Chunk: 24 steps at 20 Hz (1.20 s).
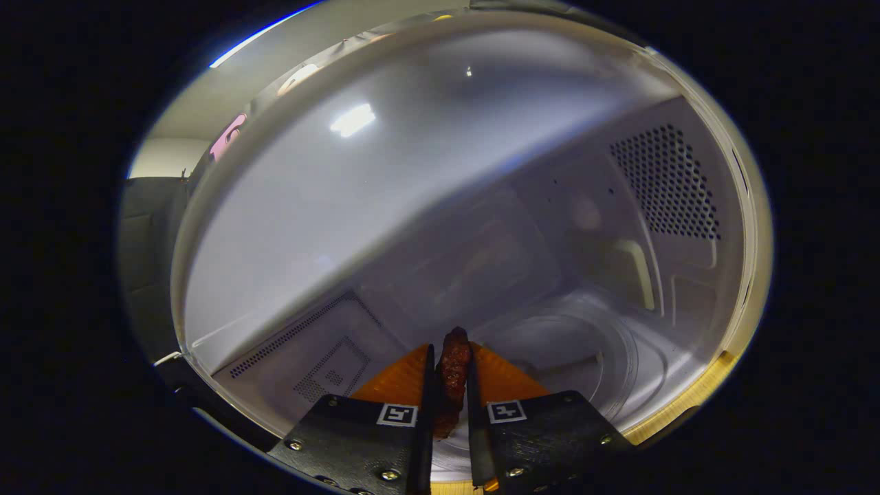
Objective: Open the microwave, put the food inside, and close the microwave door.
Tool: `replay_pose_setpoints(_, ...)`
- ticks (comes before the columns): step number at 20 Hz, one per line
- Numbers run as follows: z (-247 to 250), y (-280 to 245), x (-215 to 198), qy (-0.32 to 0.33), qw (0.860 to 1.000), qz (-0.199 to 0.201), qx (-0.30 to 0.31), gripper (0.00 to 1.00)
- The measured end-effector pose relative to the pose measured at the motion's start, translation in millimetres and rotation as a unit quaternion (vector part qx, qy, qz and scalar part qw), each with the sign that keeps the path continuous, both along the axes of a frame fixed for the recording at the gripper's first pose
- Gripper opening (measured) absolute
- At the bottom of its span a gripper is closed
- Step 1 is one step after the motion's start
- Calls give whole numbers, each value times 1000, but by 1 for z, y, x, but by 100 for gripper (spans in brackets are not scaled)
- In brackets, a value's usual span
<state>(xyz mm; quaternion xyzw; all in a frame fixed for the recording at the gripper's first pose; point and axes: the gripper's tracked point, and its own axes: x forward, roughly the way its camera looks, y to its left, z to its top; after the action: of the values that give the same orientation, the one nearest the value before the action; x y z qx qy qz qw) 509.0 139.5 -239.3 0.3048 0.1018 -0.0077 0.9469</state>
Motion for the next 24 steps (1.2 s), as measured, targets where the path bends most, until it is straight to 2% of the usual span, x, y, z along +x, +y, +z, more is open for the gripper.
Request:
replay_pose_setpoints(1, -8, -1, 1, 12, 1000, -3, 8, 24)
replay_pose_setpoints(2, -15, -6, 3, 21, 1000, -13, 4, 31)
replay_pose_setpoints(3, -22, -13, 4, 32, 999, -24, -10, 33)
replay_pose_setpoints(8, -23, -11, 3, 32, 999, -30, -5, 70)
replay_pose_setpoints(9, -17, -11, 3, 25, 999, -37, -6, 79)
replay_pose_setpoints(11, -17, -25, 4, 25, 996, -75, -37, 98)
replay_pose_setpoints(17, -5, -37, 4, -19, 984, -90, -151, 98)
replay_pose_setpoints(21, -5, -18, -11, -11, 987, -57, -150, 98)
replay_pose_setpoints(24, 6, -5, -37, -12, 989, -30, -142, 98)
